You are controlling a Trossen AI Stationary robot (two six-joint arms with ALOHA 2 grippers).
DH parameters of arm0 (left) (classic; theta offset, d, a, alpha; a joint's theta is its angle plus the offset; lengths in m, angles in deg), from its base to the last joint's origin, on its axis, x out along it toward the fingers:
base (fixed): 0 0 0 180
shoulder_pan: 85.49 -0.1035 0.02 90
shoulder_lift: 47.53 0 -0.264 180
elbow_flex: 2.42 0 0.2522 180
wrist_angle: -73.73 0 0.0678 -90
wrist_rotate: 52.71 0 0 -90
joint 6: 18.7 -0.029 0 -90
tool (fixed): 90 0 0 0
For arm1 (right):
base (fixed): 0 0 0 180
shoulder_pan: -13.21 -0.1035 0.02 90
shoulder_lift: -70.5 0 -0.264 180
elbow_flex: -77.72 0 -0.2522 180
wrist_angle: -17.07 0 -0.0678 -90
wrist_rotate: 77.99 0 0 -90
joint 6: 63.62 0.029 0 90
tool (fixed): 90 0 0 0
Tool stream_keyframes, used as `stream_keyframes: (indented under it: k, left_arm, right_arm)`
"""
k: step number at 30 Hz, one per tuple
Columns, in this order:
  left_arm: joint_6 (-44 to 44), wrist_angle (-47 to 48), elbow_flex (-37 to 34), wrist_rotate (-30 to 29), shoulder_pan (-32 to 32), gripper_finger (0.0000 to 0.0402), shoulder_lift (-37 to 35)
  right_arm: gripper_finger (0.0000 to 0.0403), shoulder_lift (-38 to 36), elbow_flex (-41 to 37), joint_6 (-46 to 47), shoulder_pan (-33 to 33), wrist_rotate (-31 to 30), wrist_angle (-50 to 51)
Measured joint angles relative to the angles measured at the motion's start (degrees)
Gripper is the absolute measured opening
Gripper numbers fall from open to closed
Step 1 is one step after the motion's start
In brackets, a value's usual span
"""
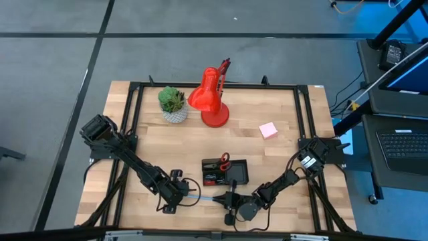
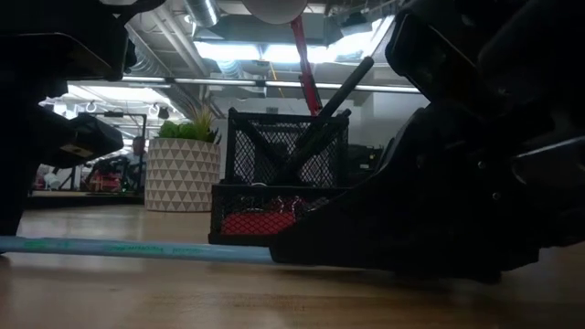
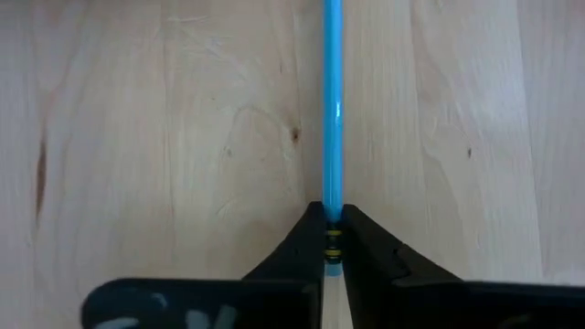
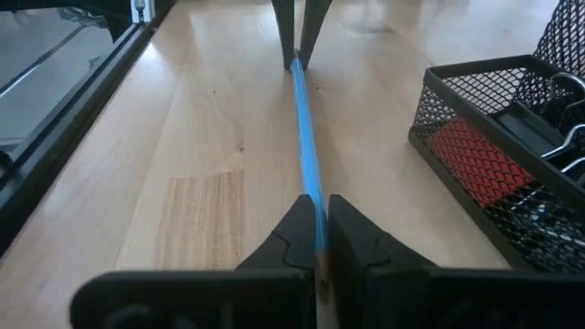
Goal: Pick and place office supplies into organizer
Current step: Put the blue pencil into the black desk organizer
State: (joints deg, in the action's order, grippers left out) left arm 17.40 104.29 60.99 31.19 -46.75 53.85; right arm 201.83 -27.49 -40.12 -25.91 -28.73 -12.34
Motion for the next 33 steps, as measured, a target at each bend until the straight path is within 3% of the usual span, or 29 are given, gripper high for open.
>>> stream_keyframes:
  k: [8,15,21,26,33]
  left_arm:
    - [-0.65,0.95,0.72,0.64,0.0,0.0015,-0.39]
    - [-3.97,6.91,3.88,3.68,0.28,0.0012,-1.95]
    - [-4.0,11.89,4.9,1.82,0.17,0.0012,-2.15]
    - [-3.98,12.56,5.36,1.46,0.2,0.0012,-2.2]
    - [-8.03,23.73,12.25,-2.27,0.15,0.0012,-2.32]
  right_arm:
    - [0.0025,0.0,0.03,-0.81,-0.05,0.13,-0.79]
    - [0.0091,-0.71,-0.06,-3.23,-0.25,0.23,-0.36]
    - [0.0163,-2.93,-0.07,-5.51,-0.21,-0.13,-0.46]
    - [0.0199,-7.7,-0.06,-12.54,-1.62,-0.26,0.5]
    - [0.021,-17.03,0.03,-15.7,-4.26,-0.23,12.97]
